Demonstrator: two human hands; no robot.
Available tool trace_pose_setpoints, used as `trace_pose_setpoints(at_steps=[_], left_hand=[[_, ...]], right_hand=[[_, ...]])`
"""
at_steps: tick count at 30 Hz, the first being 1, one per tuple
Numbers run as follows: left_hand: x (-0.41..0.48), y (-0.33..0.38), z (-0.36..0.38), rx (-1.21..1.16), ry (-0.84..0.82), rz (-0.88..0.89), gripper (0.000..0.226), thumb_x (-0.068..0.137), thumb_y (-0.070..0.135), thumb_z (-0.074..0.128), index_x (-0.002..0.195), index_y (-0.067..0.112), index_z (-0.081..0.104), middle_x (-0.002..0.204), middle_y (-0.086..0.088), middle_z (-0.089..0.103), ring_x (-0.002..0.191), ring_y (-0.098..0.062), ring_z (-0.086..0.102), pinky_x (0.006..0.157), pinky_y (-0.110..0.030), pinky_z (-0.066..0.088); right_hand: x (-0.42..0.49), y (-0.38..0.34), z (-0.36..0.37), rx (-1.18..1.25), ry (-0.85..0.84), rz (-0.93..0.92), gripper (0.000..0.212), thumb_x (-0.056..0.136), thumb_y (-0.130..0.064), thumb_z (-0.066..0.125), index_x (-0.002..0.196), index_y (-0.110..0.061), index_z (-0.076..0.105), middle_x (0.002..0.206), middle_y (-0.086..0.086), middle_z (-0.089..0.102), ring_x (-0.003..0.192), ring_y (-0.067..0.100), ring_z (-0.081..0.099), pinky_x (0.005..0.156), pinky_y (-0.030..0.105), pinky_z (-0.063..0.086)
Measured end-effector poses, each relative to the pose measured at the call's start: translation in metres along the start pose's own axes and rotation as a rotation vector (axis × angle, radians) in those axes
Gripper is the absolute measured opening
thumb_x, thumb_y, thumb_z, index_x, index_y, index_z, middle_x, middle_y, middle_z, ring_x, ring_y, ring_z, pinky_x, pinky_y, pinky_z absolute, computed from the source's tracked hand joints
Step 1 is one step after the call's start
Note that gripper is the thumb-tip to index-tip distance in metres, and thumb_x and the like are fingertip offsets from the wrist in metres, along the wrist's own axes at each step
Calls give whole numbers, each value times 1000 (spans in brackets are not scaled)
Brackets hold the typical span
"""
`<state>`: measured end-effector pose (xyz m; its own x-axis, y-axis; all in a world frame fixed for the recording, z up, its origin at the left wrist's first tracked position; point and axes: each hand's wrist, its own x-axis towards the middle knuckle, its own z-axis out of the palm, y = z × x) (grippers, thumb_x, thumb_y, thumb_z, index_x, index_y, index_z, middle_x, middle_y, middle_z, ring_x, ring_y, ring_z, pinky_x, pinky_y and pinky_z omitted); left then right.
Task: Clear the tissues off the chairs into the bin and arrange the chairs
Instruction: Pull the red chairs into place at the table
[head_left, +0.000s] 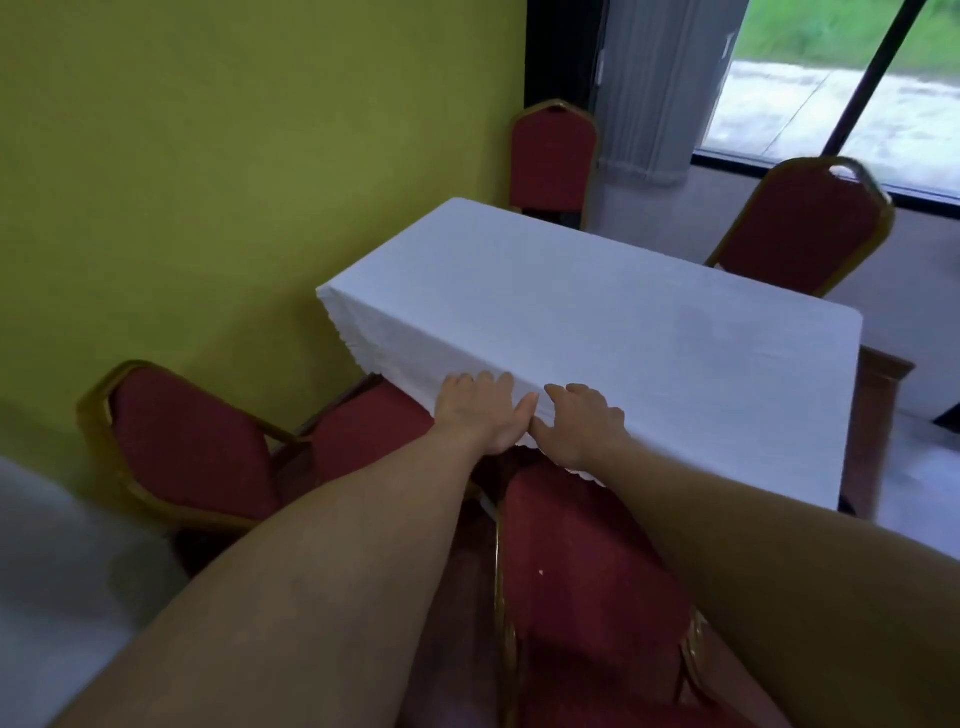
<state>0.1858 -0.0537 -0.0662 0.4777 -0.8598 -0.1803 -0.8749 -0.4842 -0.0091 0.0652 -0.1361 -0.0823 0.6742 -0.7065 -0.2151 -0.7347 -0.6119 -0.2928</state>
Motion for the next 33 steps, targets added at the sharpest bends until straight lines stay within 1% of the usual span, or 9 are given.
trace_pose_setpoints(at_steps=[3, 10, 15, 19, 22, 26, 30, 33], left_hand=[[1, -2, -1, 13, 7, 13, 69, 100, 59, 17, 150, 16, 37, 147, -15, 48, 131, -33, 46, 109, -47, 30], [10, -20, 3, 23, -15, -6, 70, 100, 59, 17, 152, 16, 35, 150, -14, 45, 135, -33, 42, 111, -47, 28], [28, -48, 15, 24, -49, 29, 69, 100, 60, 16, 147, 16, 42, 146, -14, 49, 131, -32, 46, 109, -47, 30], [55, -90, 18, 33, -64, 87, 69, 100, 60, 15, 143, 16, 46, 140, -14, 54, 127, -32, 50, 105, -47, 33], [72, -131, 21, 48, -61, 126, 69, 100, 60, 15, 143, 16, 46, 140, -14, 54, 127, -32, 50, 105, -46, 32], [89, -188, 23, 42, -83, 151, 70, 100, 60, 17, 146, 15, 44, 144, -15, 50, 130, -33, 47, 108, -47, 31], [99, -232, 25, 31, -84, 162, 68, 100, 60, 18, 142, 15, 47, 141, -15, 53, 128, -33, 49, 106, -48, 32], [104, -259, 29, 22, -93, 158, 68, 100, 59, 18, 143, 14, 47, 142, -15, 52, 128, -33, 48, 108, -48, 31]], right_hand=[[7, -4, -1, 10, -4, -13, 61, 95, -53, 40, 148, -23, 35, 151, 7, 40, 140, 30, 33, 108, 53, 31], [23, -15, 7, 7, -10, -30, 58, 96, -51, 39, 146, -23, 38, 148, 7, 43, 137, 30, 36, 106, 52, 31], [40, -38, 22, 22, -10, -10, 57, 95, -50, 40, 146, -24, 37, 149, 7, 42, 138, 30, 36, 106, 53, 32], [66, -73, 32, 45, 25, 43, 57, 95, -48, 43, 146, -22, 38, 149, 7, 42, 138, 30, 37, 106, 54, 33], [87, -109, 44, 71, 31, 77, 57, 96, -47, 43, 146, -20, 39, 149, 8, 42, 138, 30, 37, 108, 55, 35], [113, -159, 61, 88, 22, 109, 60, 97, -47, 44, 149, -20, 34, 153, 8, 38, 141, 29, 34, 111, 55, 33], [136, -196, 74, 110, 29, 127, 62, 96, -49, 46, 149, -19, 35, 153, 9, 39, 141, 29, 35, 110, 56, 33], [149, -219, 80, 116, 6, 121, 62, 96, -48, 46, 149, -18, 34, 153, 9, 39, 140, 30, 36, 110, 55, 34]])
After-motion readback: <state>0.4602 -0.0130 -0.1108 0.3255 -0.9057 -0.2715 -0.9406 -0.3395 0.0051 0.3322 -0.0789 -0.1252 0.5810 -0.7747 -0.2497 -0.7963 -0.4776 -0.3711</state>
